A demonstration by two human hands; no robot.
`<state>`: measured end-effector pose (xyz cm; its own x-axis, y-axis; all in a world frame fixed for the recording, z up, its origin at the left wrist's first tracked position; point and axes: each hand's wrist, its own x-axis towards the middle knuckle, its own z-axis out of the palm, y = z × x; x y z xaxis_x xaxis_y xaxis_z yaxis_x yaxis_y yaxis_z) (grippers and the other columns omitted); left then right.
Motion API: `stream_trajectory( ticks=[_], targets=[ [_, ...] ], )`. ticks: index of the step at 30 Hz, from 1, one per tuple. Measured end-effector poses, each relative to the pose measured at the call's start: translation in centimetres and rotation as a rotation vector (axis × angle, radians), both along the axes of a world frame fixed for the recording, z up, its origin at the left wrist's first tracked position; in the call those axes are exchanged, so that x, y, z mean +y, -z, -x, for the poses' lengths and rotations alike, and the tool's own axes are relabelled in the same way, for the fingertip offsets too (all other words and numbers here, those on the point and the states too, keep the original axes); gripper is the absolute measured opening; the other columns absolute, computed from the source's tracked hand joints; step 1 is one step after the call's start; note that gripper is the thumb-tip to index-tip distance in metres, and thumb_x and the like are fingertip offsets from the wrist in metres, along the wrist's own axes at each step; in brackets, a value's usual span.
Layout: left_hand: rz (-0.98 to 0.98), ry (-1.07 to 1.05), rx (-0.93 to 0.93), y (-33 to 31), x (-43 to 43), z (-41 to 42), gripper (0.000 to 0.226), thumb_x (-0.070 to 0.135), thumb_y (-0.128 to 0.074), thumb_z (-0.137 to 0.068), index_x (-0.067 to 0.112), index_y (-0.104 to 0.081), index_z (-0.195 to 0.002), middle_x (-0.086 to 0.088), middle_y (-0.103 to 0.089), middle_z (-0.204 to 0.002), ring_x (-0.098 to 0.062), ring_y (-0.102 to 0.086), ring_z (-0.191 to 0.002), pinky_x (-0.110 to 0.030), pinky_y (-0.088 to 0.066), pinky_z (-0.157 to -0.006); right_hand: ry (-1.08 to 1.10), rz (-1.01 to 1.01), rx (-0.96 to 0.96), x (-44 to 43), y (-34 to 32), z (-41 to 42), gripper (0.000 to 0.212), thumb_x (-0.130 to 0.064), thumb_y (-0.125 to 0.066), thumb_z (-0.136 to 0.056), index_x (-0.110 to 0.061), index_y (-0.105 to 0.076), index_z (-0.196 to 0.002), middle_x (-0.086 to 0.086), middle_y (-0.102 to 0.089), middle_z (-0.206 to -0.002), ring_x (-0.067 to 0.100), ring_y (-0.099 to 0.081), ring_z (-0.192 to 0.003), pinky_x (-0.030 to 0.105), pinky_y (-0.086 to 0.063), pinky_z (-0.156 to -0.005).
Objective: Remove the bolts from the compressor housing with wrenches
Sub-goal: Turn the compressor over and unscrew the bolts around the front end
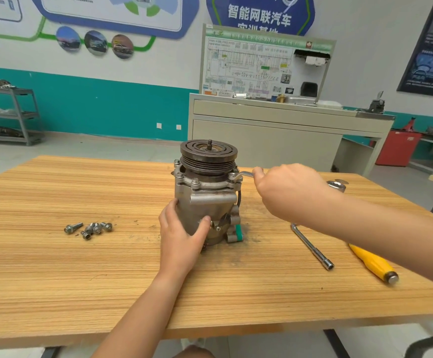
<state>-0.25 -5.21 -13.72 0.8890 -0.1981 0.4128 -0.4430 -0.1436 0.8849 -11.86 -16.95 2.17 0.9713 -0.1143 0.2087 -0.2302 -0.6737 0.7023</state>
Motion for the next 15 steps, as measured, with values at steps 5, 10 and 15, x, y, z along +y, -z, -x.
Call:
stream_trajectory(
  ticks=[5, 10, 15],
  targets=[
    [0.002, 0.017, 0.014, -0.1, 0.0, -0.2, 0.078, 0.035, -0.069, -0.08, 0.017, -0.028, -0.144, -0.001, -0.032, -0.142, -0.015, -0.035, -0.128, -0.034, -0.035, -0.105, -0.076, 0.027, -0.049, -1.8, 0.6, -0.4, 0.036, -0.005, -0.038, -0.09, -0.004, -0.037, -0.126, 0.0, -0.027, -0.055, 0.017, -0.022, -0.041, 0.026, -0.016, -0.036],
    [0.014, 0.005, 0.01, 0.1, 0.0, -0.4, 0.077, 0.033, -0.071, -0.079, 0.019, -0.029, -0.142, 0.0, -0.033, -0.139, -0.015, -0.038, -0.126, -0.033, -0.037, -0.104, -0.196, -0.001, -0.073, -5.5, 0.0, -1.2, 0.037, -0.022, -0.028, -0.096, -0.017, -0.034, -0.132, -0.001, -0.031, -0.063, 0.014, -0.026, -0.043, 0.025, -0.014, -0.04],
    [0.015, -0.01, -0.004, 0.3, 0.0, -0.6, 0.078, 0.032, -0.073, -0.077, 0.019, -0.03, -0.141, 0.001, -0.034, -0.138, -0.014, -0.039, -0.125, -0.028, -0.035, -0.099, -0.21, -0.058, -0.023, -7.7, -0.4, -5.4, 0.029, -0.002, -0.039, -0.091, -0.012, -0.046, -0.117, 0.003, -0.053, -0.079, 0.024, -0.054, -0.071, 0.033, -0.043, -0.056]
  ],
)
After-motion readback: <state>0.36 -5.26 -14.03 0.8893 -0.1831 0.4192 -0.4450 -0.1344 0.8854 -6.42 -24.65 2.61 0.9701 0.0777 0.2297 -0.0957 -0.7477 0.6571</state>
